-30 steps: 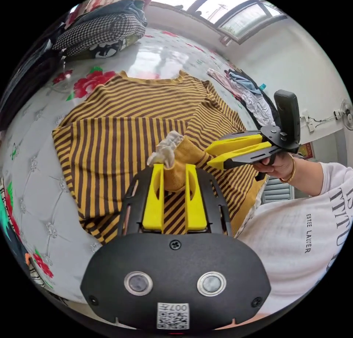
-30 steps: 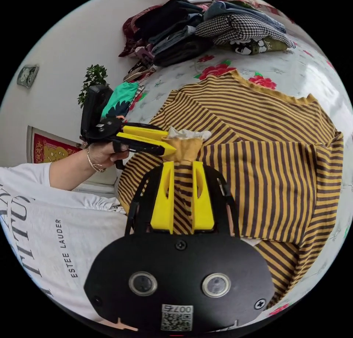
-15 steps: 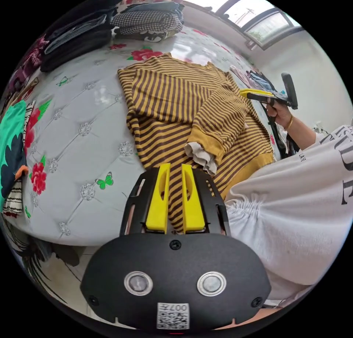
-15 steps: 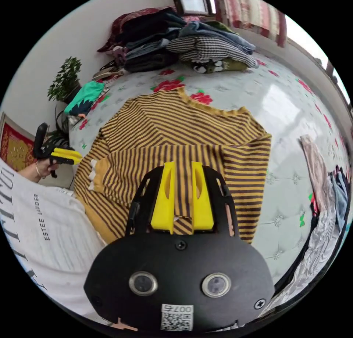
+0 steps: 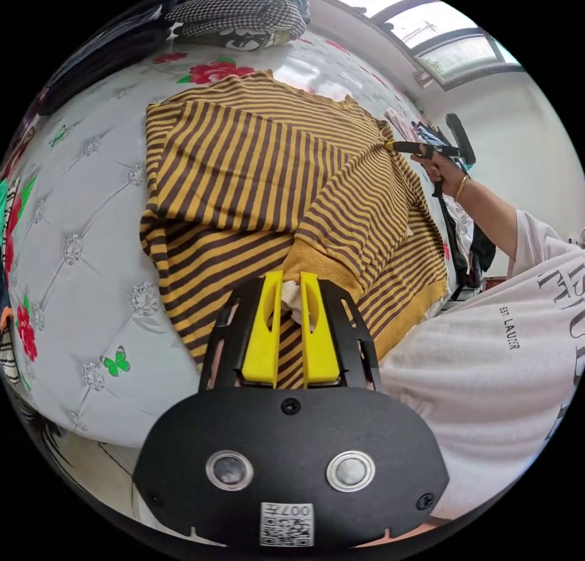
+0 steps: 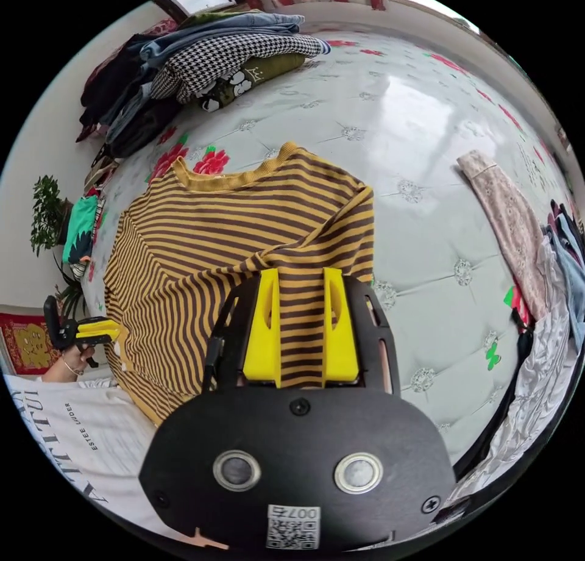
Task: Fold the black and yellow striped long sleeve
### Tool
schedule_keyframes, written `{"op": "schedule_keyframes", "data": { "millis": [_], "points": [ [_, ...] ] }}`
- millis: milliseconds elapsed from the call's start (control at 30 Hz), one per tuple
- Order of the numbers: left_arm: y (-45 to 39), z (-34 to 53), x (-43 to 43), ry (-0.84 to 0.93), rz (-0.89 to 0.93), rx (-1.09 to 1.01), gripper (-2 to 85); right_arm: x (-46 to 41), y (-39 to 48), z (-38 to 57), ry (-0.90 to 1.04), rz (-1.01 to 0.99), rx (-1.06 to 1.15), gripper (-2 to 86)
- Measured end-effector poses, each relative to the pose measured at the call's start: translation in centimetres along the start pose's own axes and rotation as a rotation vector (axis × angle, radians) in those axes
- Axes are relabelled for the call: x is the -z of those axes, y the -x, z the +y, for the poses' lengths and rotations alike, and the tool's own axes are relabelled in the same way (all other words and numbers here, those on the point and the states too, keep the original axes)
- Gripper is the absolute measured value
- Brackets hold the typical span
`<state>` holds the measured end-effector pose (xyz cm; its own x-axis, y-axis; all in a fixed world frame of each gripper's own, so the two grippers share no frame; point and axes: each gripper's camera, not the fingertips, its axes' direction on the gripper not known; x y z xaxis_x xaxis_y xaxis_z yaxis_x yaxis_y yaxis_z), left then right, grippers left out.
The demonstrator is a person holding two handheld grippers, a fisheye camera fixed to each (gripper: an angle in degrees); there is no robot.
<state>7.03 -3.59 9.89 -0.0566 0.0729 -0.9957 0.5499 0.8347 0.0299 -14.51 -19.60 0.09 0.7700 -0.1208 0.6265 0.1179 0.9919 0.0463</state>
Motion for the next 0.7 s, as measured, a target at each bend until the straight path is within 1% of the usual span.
{"op": "schedule_keyframes", "data": {
  "millis": [167,233,367,433,500,600,700],
  "points": [
    [-0.5,3.2,2.8,-0.075,-0.074,0.032,6.4,5.8,-0.4,5.3,-0.146,-0.046,0.018,9.2],
    [-0.2,6.5,3.9,-0.072,-0.14,0.078,6.5,8.1,-2.1,10.2,-0.169,-0.107,-0.009,8.9],
    [1.1,12.1,4.5,-0.053,-0.167,0.231,8.0,8.9,-5.4,18.4,-0.051,-0.118,-0.101,8.8],
    [1.5,15.5,4.3,-0.077,-0.118,0.315,10.3,9.2,-7.3,23.8,0.014,-0.101,-0.175,8.9],
    [1.5,17.5,3.7,-0.079,-0.07,0.368,12.1,9.5,-8.5,27.3,0.05,-0.101,-0.223,9.0],
    [1.1,19.6,2.0,-0.046,-0.025,0.387,14.9,9.6,-10.0,31.4,0.102,-0.102,-0.273,9.0],
    [0.7,20.3,0.0,0.002,-0.034,0.346,16.3,9.1,-11.2,32.8,0.151,-0.129,-0.285,8.9]
  ]
}}
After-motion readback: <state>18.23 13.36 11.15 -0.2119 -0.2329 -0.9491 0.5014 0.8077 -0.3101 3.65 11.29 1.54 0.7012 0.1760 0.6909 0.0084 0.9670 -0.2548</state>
